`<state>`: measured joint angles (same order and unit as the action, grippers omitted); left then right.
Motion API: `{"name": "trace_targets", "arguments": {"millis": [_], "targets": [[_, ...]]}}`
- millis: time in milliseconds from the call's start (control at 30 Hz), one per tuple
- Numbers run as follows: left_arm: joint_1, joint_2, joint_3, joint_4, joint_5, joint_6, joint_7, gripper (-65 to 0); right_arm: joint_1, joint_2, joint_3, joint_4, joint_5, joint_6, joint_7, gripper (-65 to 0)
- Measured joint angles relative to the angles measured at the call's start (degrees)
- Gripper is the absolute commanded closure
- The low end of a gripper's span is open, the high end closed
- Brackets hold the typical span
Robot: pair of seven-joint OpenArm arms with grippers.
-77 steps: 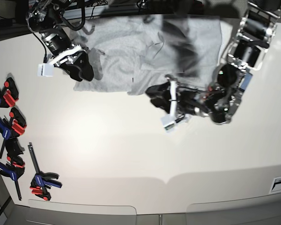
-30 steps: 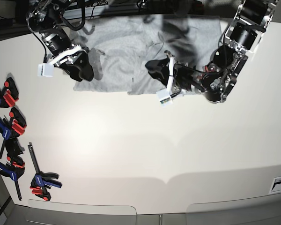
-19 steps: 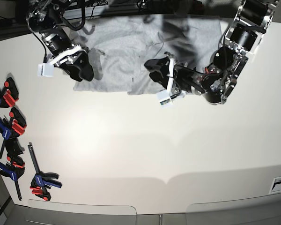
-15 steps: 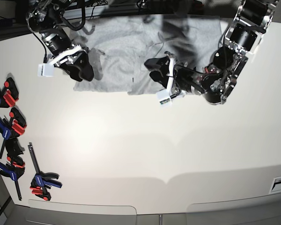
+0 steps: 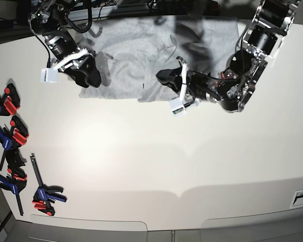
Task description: Fold the T-shirt properly
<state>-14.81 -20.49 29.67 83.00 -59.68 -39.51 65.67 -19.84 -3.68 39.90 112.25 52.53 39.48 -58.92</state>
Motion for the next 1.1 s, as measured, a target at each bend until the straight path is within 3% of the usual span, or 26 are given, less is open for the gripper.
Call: {"name": "trace_targets", "arguments": {"millis": [167, 600, 700, 733, 967, 1033, 1100], "targets": [[-1.42, 0.0, 0.02, 0.0, 0.0, 0.0, -4.42, 0.0, 0.0, 0.0, 0.0, 0.0, -0.02, 0.02, 0.0, -25.8], [-4.28, 0.66, 0.0, 0.0, 6.14, -0.02, -7.63, 0.0, 0.0, 0.0, 0.0, 0.0, 0.0, 0.0, 0.0, -25.8], [-4.26, 0.63, 0.0, 0.0, 10.25, 0.0, -8.94, -25.5, 0.0, 0.0, 0.0, 0.0, 0.0, 0.0, 0.0, -25.8], [-4.28, 0.63, 0.0, 0.0, 10.47, 0.0, -9.16, -30.0, -0.02, 0.0, 0.0, 0.0, 0.0, 0.0, 0.0, -25.8], [-4.26, 0.72, -1.42, 0.0, 10.43, -0.02, -10.64, -30.5, -0.02, 0.07, 0.0, 0.0, -0.2, 0.0, 0.63, -26.0], [-4.26, 0.83, -4.09, 0.0, 10.43, -0.04, -11.47, -30.5, 0.0, 0.83, 0.0, 0.0, -4.28, 0.02, 2.45, -28.4], [-4.28, 0.68, -7.34, 0.0, 10.25, -0.04, -11.45, -30.5, -0.04, 2.16, 0.0, 0.0, -9.29, 0.02, 3.69, -34.9]]}}
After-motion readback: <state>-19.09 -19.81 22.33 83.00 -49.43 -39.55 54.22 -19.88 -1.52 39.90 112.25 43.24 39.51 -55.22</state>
